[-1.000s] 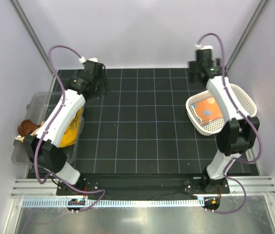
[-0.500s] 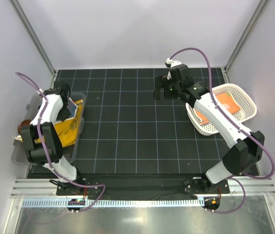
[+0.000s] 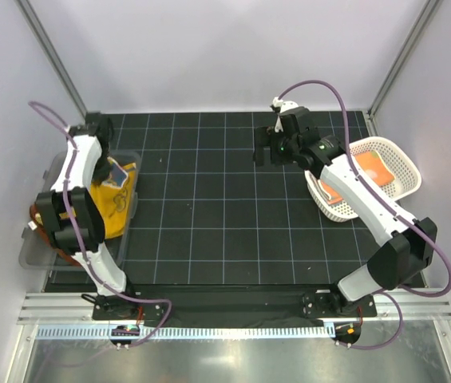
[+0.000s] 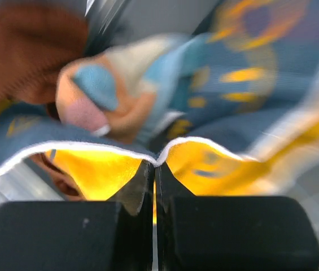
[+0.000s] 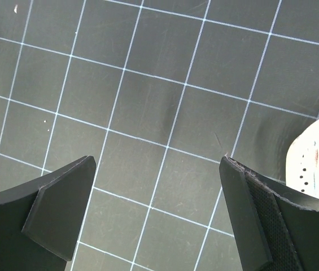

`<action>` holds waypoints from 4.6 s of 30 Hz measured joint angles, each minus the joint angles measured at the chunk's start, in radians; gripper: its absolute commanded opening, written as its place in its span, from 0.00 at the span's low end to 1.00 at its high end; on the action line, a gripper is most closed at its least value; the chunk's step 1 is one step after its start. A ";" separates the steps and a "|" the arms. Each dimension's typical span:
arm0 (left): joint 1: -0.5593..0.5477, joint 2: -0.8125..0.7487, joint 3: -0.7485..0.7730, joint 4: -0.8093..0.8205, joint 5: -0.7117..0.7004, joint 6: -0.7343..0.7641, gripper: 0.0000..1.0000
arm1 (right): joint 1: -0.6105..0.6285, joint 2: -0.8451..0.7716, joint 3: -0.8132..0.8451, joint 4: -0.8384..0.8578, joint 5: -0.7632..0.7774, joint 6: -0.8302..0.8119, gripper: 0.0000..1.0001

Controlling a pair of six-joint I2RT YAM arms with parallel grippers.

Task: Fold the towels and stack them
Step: Grab crumpled towel, then move the towel to the center of the board, then flatten out the crumpled towel

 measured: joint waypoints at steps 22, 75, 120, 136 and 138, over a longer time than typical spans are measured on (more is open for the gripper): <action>-0.640 -0.634 -0.325 0.449 0.689 -0.214 0.01 | 0.000 -0.169 -0.238 -0.022 0.056 0.083 1.00; -0.652 0.426 0.242 0.504 0.775 0.373 0.57 | 0.000 -0.253 -0.956 0.467 0.008 0.730 0.53; -0.670 -0.467 -0.196 0.571 0.673 -0.008 0.00 | -0.100 -0.432 -0.500 0.298 -0.267 0.114 0.01; -0.771 -1.102 -0.415 0.588 0.627 -0.240 0.00 | -0.086 -0.919 -0.491 0.388 -0.582 0.276 0.01; -0.771 -1.078 -0.399 0.576 0.595 -0.242 0.00 | -0.087 -0.886 -0.473 0.390 -0.548 0.285 0.01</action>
